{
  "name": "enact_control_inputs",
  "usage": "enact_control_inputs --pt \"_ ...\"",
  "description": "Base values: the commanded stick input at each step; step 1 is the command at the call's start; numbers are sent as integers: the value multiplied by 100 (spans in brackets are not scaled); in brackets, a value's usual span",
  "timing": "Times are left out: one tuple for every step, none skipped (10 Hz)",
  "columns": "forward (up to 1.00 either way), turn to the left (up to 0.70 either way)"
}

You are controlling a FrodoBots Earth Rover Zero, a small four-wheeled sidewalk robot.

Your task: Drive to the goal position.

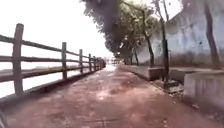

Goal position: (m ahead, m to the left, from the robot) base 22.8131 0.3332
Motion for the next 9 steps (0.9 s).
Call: enact_control_inputs --pt "100 0" --pt "100 0" --pt "100 4" --pt "100 28" --pt "100 31" --pt "100 30" --pt "100 15" --pt "100 0" --pt "100 0"
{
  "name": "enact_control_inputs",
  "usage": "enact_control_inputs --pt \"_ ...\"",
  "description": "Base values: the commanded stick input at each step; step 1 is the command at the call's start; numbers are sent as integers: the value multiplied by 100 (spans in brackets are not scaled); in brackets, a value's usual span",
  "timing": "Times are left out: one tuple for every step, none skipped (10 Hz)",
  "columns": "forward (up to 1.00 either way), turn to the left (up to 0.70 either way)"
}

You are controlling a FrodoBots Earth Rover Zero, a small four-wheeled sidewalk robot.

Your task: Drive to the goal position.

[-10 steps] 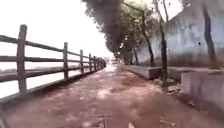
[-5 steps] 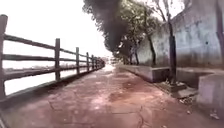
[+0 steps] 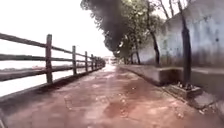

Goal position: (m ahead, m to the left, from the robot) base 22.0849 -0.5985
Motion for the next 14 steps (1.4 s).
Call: enact_control_inputs --pt "100 0" --pt "100 0" --pt "100 0" --pt "100 0" --pt "100 0" --pt "100 0" --pt "100 0" --pt "100 0" --pt "100 0" --pt "100 0" --pt "100 4" --pt "100 9" --pt "100 15" --pt "100 0"
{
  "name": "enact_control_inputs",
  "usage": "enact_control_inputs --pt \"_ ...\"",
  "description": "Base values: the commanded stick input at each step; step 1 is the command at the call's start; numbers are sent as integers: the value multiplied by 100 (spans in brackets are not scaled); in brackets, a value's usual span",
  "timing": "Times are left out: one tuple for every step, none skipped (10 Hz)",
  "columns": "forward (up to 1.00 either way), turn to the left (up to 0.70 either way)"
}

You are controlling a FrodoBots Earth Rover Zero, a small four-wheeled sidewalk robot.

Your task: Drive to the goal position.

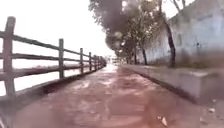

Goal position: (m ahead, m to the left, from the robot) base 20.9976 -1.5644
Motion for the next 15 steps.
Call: enact_control_inputs --pt "100 0" --pt "100 0" --pt "100 0" --pt "100 0" --pt "100 0" --pt "100 0" --pt "100 0" --pt "100 0" --pt "100 0" --pt "100 0" --pt "100 0" --pt "100 0" --pt "100 0" --pt "100 0" --pt "100 0"
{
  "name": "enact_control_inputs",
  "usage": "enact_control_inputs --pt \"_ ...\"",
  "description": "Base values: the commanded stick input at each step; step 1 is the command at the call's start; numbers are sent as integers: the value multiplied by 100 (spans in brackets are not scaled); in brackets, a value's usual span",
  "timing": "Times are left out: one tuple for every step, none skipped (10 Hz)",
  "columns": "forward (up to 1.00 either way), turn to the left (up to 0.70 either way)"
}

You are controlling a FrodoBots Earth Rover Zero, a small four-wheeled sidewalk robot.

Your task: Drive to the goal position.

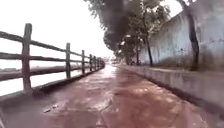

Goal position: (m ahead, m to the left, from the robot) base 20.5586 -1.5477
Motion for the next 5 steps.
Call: enact_control_inputs --pt "100 0" --pt "100 0" --pt "100 0" --pt "100 0" --pt "100 0"
